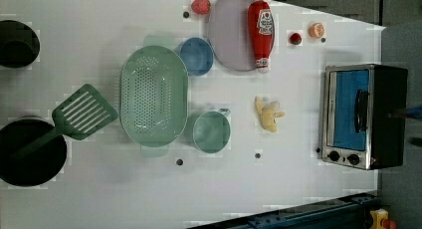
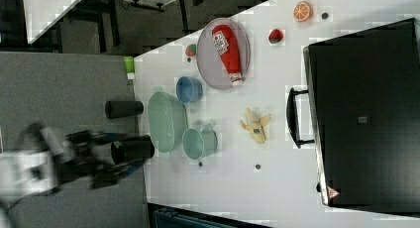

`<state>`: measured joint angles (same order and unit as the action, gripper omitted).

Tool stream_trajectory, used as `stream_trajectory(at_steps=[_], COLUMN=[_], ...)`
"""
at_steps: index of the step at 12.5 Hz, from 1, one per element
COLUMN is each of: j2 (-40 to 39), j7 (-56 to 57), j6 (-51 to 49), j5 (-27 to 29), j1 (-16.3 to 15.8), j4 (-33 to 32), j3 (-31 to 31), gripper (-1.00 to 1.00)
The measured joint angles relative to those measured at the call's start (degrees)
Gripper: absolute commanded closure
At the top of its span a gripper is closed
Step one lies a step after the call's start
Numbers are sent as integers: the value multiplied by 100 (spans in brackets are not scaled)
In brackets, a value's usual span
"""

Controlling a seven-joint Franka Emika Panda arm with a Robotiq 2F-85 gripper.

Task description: Pick Banana and place it in mug.

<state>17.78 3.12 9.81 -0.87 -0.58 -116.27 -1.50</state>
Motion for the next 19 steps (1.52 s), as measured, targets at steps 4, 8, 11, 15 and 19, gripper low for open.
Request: stream_trajectory(at_steps=[4,8,11,15,19], j2=[-1127,-1795,-2398,-3147,-3831], j7=[644,1200,1662,1889,1977], j6=[1440,2172,3190,4158,5302], j5=[-6,125,35,55,47], j1=[23,125,28,-40,42], j4=[-1220,-1802,-1891,-1835,-1992], j3=[-42,-59,-68,-160,-111], gripper=[-100,-100,-100,-100,-100])
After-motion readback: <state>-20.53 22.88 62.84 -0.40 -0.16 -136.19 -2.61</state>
